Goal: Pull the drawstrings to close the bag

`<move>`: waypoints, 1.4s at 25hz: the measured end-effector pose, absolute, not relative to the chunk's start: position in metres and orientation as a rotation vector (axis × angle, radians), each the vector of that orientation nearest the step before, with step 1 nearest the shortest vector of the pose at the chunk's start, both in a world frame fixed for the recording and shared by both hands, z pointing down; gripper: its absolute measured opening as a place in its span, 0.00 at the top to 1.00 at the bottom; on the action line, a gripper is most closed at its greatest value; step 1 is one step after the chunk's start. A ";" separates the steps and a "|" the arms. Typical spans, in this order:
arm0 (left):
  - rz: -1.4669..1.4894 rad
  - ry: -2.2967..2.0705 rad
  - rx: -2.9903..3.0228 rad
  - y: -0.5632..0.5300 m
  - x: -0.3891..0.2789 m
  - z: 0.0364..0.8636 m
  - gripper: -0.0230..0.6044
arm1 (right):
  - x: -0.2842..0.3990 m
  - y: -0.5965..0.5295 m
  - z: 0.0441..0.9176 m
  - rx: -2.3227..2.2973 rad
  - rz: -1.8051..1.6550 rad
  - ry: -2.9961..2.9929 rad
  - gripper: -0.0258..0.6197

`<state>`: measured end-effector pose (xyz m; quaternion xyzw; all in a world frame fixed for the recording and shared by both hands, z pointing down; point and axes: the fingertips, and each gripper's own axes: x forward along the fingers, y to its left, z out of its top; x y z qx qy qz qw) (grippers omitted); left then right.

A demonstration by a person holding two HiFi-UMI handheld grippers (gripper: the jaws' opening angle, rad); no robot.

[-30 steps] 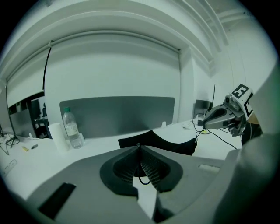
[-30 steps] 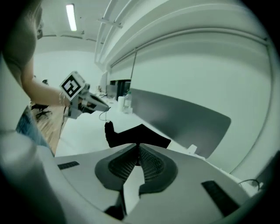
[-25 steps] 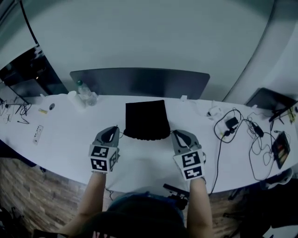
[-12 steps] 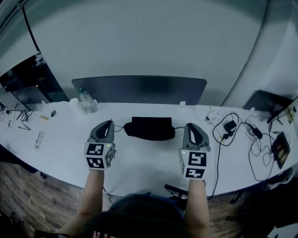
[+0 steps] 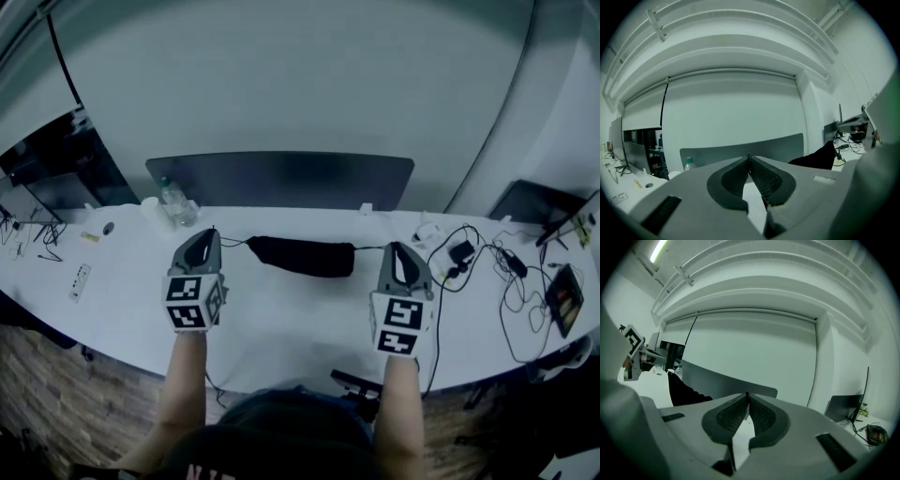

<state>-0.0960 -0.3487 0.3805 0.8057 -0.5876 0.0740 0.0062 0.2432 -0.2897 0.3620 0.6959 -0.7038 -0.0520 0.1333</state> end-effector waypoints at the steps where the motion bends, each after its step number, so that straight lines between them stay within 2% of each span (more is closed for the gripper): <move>1: 0.223 -1.845 2.517 -0.349 -0.098 0.379 0.94 | 0.245 -0.289 0.361 2.024 -0.153 -2.030 0.95; 35: 0.121 -2.068 2.454 -0.368 -0.146 0.335 0.94 | 0.287 -0.292 0.331 2.156 -0.228 -1.852 0.95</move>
